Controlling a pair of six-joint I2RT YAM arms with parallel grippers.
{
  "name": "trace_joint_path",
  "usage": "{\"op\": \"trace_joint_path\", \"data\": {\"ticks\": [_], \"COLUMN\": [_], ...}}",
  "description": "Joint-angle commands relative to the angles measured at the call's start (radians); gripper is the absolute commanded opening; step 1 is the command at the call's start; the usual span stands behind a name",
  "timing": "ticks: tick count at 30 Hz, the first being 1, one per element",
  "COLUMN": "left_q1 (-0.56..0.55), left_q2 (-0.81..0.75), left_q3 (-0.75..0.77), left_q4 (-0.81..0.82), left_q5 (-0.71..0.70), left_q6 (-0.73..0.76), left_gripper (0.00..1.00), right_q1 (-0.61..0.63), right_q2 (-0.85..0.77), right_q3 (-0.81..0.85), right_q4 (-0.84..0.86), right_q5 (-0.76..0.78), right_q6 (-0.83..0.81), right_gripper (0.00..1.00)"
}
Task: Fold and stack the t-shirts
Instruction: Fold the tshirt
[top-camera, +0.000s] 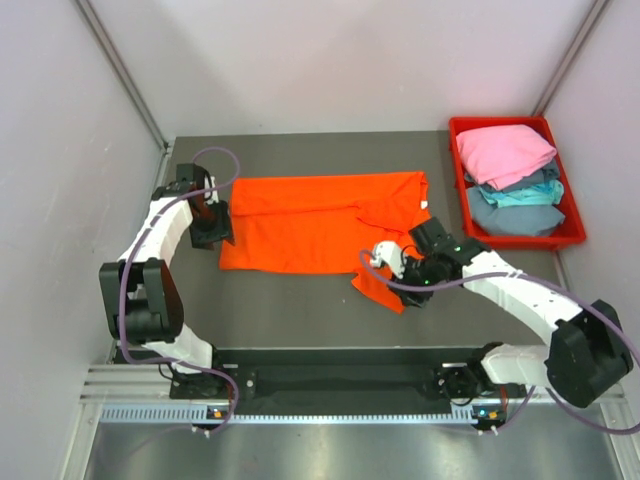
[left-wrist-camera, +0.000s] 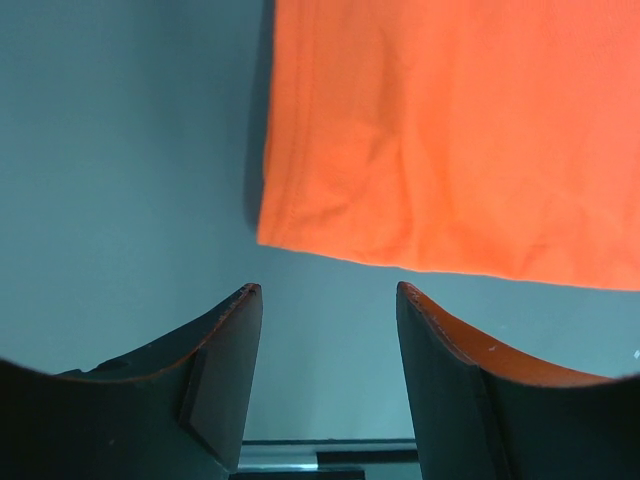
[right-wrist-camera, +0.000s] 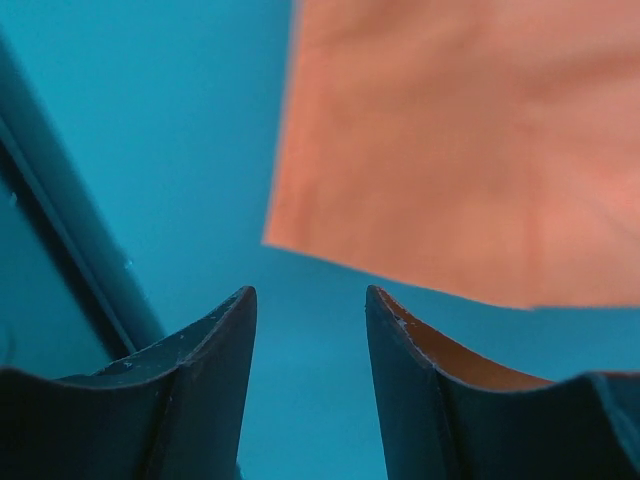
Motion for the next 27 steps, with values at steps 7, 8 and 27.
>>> {"op": "trace_joint_path", "data": {"ticks": [7,8,27], "left_q1": [0.005,0.01,0.046], "left_q2": [-0.03,-0.036,-0.102], "left_q3": [0.004,0.001,-0.043], "left_q4": [0.05,0.05,0.036], "left_q5": [-0.068,-0.066,-0.042], "left_q6": [0.004,0.002,-0.007], "left_gripper": [0.61,0.61,0.61], "right_q1": [0.161,0.164,0.184], "right_q2": [0.045,0.05,0.202], "right_q3": [-0.035,-0.049,-0.106], "right_q4": [0.019,0.027,0.22], "right_q5": [0.029,0.029,0.107], "right_q6": [-0.089,-0.087,-0.073], "right_gripper": [0.45,0.45,0.25]}}
